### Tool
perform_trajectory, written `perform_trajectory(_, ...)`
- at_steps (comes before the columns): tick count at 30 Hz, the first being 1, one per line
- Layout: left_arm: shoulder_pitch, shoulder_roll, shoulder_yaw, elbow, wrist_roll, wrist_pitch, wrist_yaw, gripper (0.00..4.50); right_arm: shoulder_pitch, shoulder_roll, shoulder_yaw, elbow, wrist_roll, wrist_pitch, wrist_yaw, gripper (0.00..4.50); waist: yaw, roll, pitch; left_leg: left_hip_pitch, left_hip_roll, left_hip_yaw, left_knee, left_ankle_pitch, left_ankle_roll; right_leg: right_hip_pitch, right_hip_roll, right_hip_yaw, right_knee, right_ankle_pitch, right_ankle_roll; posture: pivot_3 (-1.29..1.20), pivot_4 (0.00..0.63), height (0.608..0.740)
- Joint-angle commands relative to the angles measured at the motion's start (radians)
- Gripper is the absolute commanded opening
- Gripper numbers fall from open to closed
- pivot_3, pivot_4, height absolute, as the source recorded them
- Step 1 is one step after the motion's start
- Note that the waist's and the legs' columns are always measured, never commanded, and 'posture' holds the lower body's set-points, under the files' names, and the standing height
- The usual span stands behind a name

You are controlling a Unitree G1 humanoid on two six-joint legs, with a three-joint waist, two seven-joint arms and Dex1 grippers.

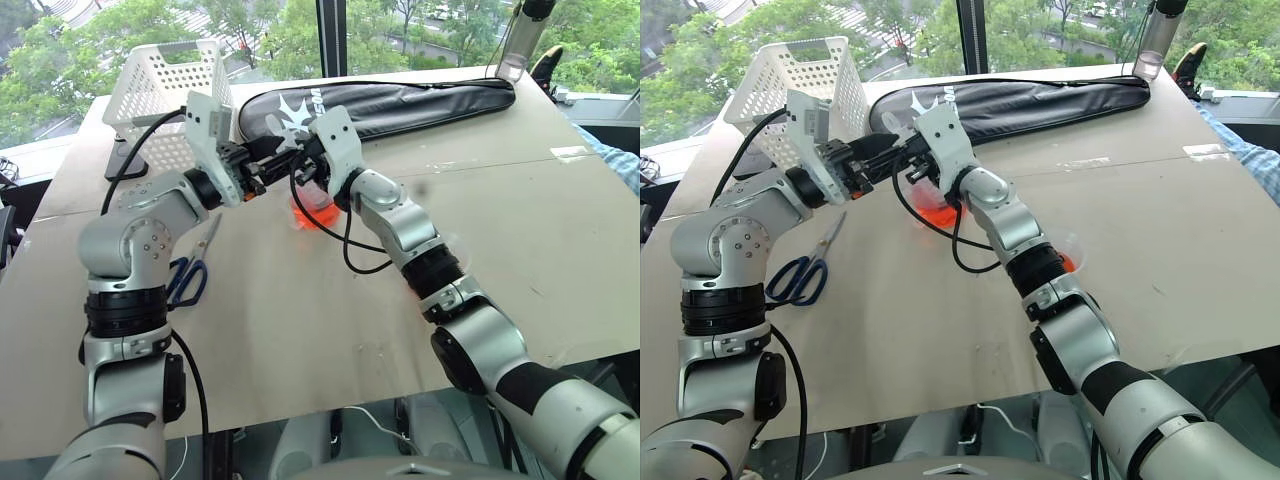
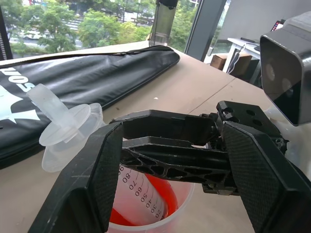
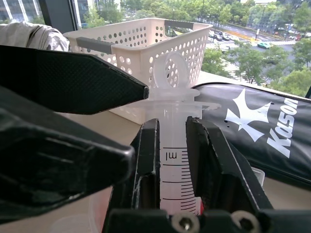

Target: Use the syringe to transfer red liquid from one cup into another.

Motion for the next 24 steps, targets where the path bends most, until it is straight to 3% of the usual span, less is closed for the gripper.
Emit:
perform_trajectory(1,-0.007,0.005,0.041,-0.038,-0.02,-0.017,0.005,3.29,-0.017,0.041,0.005,-0.086,0.002,0.025,0.01,0.92,0.0,0.0,0.0,0.0,0.0,0.0,0.0,0.0,0.0,0.0,0.0,0.0,0.0,0.0,0.0,0.0,0.15,0.724)
perform_trajectory(6,-0.008,0.006,0.054,-0.038,-0.036,-0.014,0.002,3.29,0.004,0.033,0.007,-0.171,0.023,0.097,0.035,0.92,0.001,0.0,0.0,0.0,0.0,0.0,0.0,0.0,0.0,0.0,0.0,0.0,0.0,0.0,0.0,0.0,0.15,0.724)
perform_trajectory(14,0.008,0.002,0.085,-0.058,-0.078,0.0,0.013,3.29,0.028,0.0,0.0,-0.344,0.035,0.249,0.046,4.48,0.001,0.0,0.0,0.0,0.0,0.0,0.0,0.0,0.0,0.0,0.0,0.0,0.0,0.0,0.0,0.0,0.15,0.724)
perform_trajectory(24,0.032,0.022,0.175,-0.012,-0.136,0.033,0.057,3.29,0.059,-0.073,0.024,-0.497,0.036,0.418,0.081,4.48,0.001,-0.001,0.0,0.0,0.0,0.0,0.0,0.0,0.0,0.0,0.0,0.0,0.0,0.0,0.0,0.0,0.15,0.724)
